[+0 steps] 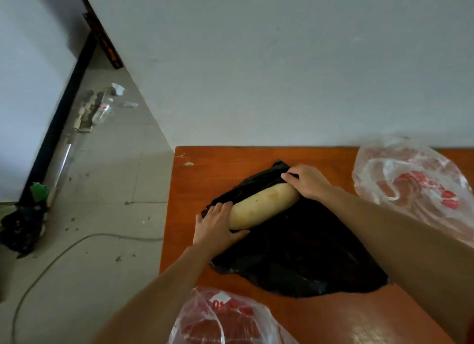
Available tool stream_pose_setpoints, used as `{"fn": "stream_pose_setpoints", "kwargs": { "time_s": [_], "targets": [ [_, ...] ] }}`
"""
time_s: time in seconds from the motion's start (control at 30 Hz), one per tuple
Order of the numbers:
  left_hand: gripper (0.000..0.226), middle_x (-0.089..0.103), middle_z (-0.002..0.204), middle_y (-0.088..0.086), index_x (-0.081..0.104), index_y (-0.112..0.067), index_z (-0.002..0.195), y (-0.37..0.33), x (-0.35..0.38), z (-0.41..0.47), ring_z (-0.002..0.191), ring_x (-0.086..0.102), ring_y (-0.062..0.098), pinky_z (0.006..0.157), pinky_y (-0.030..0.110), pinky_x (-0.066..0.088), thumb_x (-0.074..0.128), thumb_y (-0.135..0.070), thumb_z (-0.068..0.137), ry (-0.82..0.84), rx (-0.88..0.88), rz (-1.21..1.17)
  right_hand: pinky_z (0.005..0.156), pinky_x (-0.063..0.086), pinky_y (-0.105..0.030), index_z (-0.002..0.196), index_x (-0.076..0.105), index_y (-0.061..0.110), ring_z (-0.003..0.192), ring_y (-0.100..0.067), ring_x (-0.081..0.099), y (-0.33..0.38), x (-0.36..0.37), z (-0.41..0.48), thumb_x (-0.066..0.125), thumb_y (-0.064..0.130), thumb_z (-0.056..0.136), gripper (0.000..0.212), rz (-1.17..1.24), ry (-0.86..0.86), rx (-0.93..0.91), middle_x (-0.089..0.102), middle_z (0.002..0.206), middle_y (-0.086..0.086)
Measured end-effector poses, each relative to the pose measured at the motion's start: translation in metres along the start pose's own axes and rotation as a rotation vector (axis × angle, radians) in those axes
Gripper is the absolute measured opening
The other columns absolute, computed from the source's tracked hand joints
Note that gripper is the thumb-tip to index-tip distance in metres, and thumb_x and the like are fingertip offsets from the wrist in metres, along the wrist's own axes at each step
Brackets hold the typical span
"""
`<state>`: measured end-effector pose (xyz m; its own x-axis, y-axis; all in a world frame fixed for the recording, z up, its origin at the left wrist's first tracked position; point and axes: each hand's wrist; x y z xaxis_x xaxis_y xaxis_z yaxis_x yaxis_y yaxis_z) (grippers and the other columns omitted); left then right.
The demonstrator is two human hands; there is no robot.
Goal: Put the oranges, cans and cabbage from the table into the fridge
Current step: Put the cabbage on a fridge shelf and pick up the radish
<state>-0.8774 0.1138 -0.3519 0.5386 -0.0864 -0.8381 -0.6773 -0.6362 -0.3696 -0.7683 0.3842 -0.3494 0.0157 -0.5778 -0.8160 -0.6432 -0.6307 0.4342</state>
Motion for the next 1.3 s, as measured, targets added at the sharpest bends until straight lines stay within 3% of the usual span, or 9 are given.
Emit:
{"fn": "stream_pose_setpoints", "kwargs": {
  "time_s": [0.1,0.2,0.37,0.63,0.77,0.83,0.97,1.17,1.3],
  "targets": [
    [0.077,0.039,0.135,-0.005,0.03,-0.029,0.141,-0.006,-0.008,0.013,0.13,0.037,0.02,0.108,0.05,0.025,0.068,-0.05,0.077,0.077,0.091,0.12,0.057,0.037,-0.031,0.081,0.073,0.015,0.074,-0.022,0.06,-0.027,-0.003,-0.027,0.06,0.039,0.092,0.029,0.043,0.013,0.06,0.061,0.071,0.001],
    [0.073,0.042,0.131,-0.008,0.036,-0.034,0.136,-0.012,-0.01,0.02,0.127,0.039,0.017,0.109,0.047,0.021,0.072,-0.042,0.073,0.118,0.176,0.123,0.061,0.042,-0.032,0.071,0.068,0.021,0.072,-0.02,0.059,-0.05,0.003,-0.05,0.066,0.04,0.087,0.025,0.092,0.044,0.147,0.062,0.071,0.0],
    [0.068,0.048,0.113,-0.012,0.049,-0.037,0.127,-0.015,-0.01,0.025,0.111,0.047,0.012,0.097,0.037,0.029,0.078,-0.04,0.065,0.177,0.191,-0.022,0.063,0.048,-0.037,0.09,0.063,0.019,0.079,-0.025,0.061,-0.075,0.035,-0.08,0.059,0.042,0.091,0.023,0.111,-0.254,0.2,0.067,0.085,-0.004],
    [0.082,0.052,0.118,-0.011,0.049,-0.036,0.128,-0.013,-0.01,0.031,0.109,0.051,0.017,0.095,0.046,0.043,0.073,-0.059,0.053,0.27,0.037,-0.195,0.076,0.049,-0.041,0.116,0.061,0.019,0.106,-0.03,0.052,-0.097,0.03,-0.123,0.048,0.019,0.095,0.025,-0.057,-0.302,0.17,0.056,0.107,-0.005],
    [0.079,0.052,0.126,-0.008,0.045,-0.033,0.134,-0.026,-0.005,0.028,0.118,0.047,0.02,0.099,0.048,0.041,0.078,-0.054,0.065,0.196,0.014,-0.111,0.072,0.052,-0.038,0.111,0.065,0.011,0.101,-0.03,0.056,-0.047,-0.008,-0.111,0.059,0.006,0.084,0.028,-0.106,-0.572,-0.101,0.061,0.106,-0.007],
    [0.081,0.05,0.128,-0.005,0.042,-0.031,0.137,-0.028,-0.002,0.022,0.122,0.044,0.021,0.1,0.046,0.039,0.077,-0.052,0.067,0.14,0.042,-0.075,0.084,0.05,-0.041,0.116,0.063,0.015,0.11,-0.028,0.052,-0.001,-0.016,-0.099,0.063,0.017,0.08,0.037,-0.141,-0.426,-0.282,0.059,0.114,-0.005],
    [0.086,0.041,0.139,-0.001,0.028,-0.027,0.146,-0.024,-0.004,0.007,0.131,0.035,0.023,0.104,0.042,0.029,0.074,-0.041,0.074,0.042,0.099,0.005,0.101,0.034,-0.043,0.141,0.038,0.025,0.124,-0.025,0.04,0.058,0.013,-0.076,0.063,0.042,0.079,0.069,-0.387,0.17,-0.38,0.045,0.133,-0.002],
    [0.091,0.04,0.146,-0.002,0.02,-0.026,0.15,0.006,0.003,-0.011,0.135,0.034,0.019,0.105,0.039,0.028,0.074,-0.029,0.076,-0.038,0.093,0.049,0.101,0.034,-0.043,0.146,0.025,0.024,0.119,-0.025,0.043,0.06,0.04,-0.062,0.069,0.055,0.071,0.092,-0.614,0.211,-0.482,0.044,0.133,-0.002],
    [0.095,0.046,0.142,0.001,0.02,-0.023,0.15,0.01,0.008,-0.011,0.132,0.04,0.02,0.104,0.039,0.035,0.075,-0.019,0.073,-0.036,0.046,-0.14,0.1,0.034,-0.042,0.143,0.028,0.022,0.12,-0.023,0.042,0.06,0.045,-0.06,0.071,0.048,0.073,0.086,-0.588,0.203,-0.47,0.045,0.134,-0.001]
  ]
}}
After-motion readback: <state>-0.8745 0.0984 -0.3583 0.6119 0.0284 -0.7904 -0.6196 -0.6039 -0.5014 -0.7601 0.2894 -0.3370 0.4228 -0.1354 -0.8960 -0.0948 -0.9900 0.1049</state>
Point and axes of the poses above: each hand's wrist, its own z-axis towards the middle knuckle, its own x-axis out of the palm, y = z × x
